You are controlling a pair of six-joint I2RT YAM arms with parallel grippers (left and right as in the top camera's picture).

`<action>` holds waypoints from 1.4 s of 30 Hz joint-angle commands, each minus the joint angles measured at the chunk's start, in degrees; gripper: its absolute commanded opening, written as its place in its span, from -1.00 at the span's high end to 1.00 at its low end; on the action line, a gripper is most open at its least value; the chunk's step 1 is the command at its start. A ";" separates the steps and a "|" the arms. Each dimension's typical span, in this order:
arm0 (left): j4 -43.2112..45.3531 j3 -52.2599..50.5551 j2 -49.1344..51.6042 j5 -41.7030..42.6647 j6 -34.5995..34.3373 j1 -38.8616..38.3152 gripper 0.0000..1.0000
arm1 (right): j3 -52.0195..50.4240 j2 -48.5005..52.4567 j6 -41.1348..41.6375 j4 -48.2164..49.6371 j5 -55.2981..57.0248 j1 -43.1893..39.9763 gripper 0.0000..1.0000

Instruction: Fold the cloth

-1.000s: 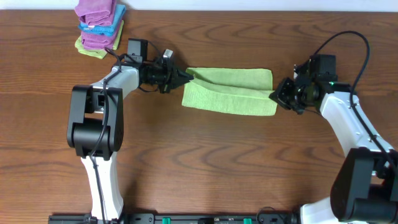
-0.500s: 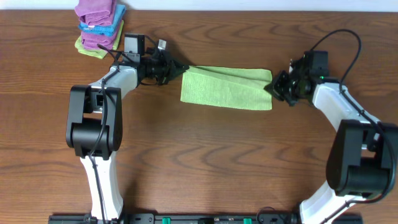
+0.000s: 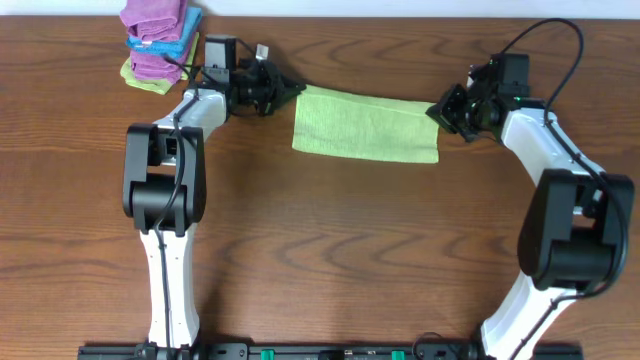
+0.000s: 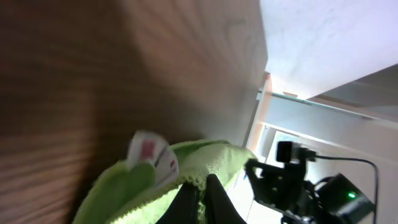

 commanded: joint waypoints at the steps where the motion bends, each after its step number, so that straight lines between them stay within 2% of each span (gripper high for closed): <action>1: 0.00 1.92 1.62 -0.39 -0.48 0.70 0.89 | 1.57 1.33 1.33 0.79 0.81 0.07 0.96; 5: -0.81 1.92 1.99 1.53 0.02 0.83 0.89 | 1.57 1.64 1.75 0.59 0.02 0.09 0.96; 9: -0.39 1.95 1.99 8.52 0.00 0.92 0.88 | 1.57 1.62 1.73 -1.01 -4.90 0.07 0.96; 17: -1.68 1.95 1.99 13.97 1.62 1.60 0.88 | 1.57 1.62 -1.36 -10.25 -4.70 -0.50 0.97; 22: -10.80 1.95 1.99 12.24 8.37 1.92 0.88 | 1.57 1.62 -2.40 -12.72 -3.65 -1.60 0.96; 31: -29.00 1.95 1.99 4.37 22.01 1.90 0.88 | 1.57 1.62 -2.43 -13.29 -1.03 -1.75 0.96; 42: -29.49 1.95 1.99 1.18 22.69 1.90 0.88 | 1.57 1.62 -3.28 -13.31 0.17 -1.73 0.96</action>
